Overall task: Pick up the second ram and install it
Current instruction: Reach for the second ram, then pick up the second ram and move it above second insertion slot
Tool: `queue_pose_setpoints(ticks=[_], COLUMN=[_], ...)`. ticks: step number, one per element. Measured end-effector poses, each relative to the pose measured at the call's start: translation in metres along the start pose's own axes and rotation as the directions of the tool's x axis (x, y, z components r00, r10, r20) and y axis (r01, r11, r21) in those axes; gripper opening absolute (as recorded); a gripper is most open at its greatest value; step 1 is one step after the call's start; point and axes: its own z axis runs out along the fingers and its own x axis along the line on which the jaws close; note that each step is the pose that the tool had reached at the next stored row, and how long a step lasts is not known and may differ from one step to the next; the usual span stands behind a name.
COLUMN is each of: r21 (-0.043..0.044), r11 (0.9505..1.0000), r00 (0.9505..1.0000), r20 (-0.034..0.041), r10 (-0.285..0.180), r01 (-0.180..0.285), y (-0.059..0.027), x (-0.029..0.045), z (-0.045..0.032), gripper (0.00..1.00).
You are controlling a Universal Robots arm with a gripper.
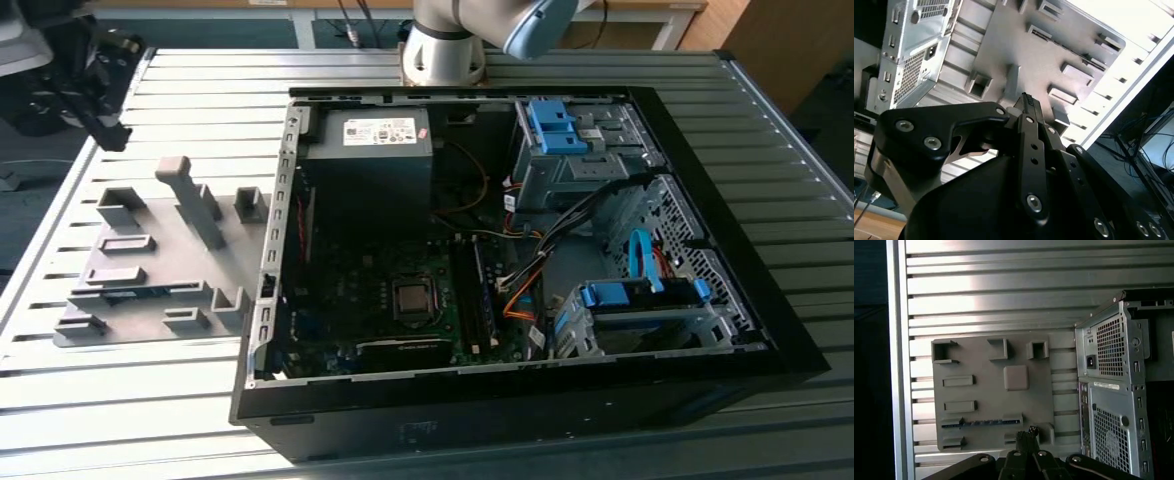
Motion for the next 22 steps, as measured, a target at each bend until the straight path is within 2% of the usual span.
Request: queue_pose_setpoints(ticks=[7,10,22], r21=[0.0000,-0.0001,-0.0001], r11=[1.0000,1.0000,1.0000], r00=[1.0000,1.0000,1.0000], r20=[-0.0001,0.0001,0.0000], r10=[0.000,0.000,0.000], r01=[0.000,0.000,0.000], y=[-0.0072,-0.0088,-0.0090], x=[0.0305,0.0404,0.0422], z=[-0.0007,-0.0009,-0.0010], gripper=[0.11,0.11,0.11])
